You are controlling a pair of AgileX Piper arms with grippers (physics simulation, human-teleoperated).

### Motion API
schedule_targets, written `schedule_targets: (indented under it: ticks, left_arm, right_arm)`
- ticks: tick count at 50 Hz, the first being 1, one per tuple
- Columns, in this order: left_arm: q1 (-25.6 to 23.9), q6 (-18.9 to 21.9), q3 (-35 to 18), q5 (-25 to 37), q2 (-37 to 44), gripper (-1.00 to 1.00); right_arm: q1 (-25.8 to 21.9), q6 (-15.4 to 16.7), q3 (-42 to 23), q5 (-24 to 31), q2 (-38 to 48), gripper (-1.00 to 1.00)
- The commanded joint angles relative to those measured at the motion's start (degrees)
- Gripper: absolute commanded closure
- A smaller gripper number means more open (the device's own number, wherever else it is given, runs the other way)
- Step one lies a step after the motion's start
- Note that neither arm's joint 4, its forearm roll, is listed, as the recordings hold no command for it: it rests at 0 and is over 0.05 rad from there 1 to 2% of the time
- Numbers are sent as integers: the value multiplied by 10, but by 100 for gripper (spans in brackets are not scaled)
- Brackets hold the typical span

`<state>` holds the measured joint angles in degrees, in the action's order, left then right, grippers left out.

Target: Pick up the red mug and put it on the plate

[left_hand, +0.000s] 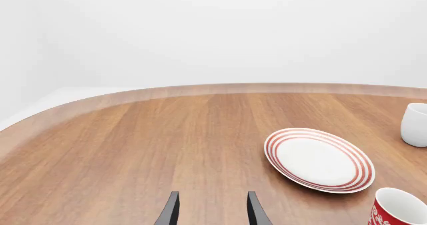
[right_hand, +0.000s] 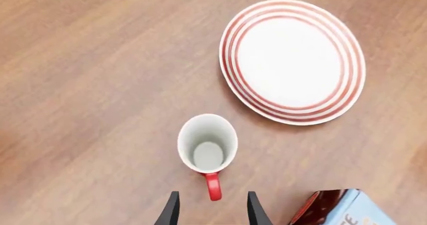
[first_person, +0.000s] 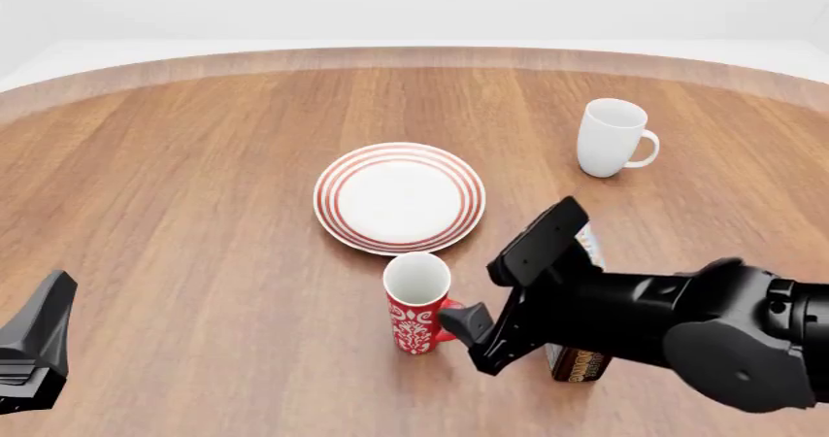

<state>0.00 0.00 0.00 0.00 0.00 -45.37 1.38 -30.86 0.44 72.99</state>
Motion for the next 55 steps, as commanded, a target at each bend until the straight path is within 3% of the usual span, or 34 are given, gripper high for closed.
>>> schedule_targets:
  ticks: [1,55]
  left_arm:
    - [0,0,0,0,0,-100]
    - [0,0,0,0,0,-100]
  right_arm:
    - [1,-5,8,-22,19,-100]
    - [1,-25,22,-97,101,-100]
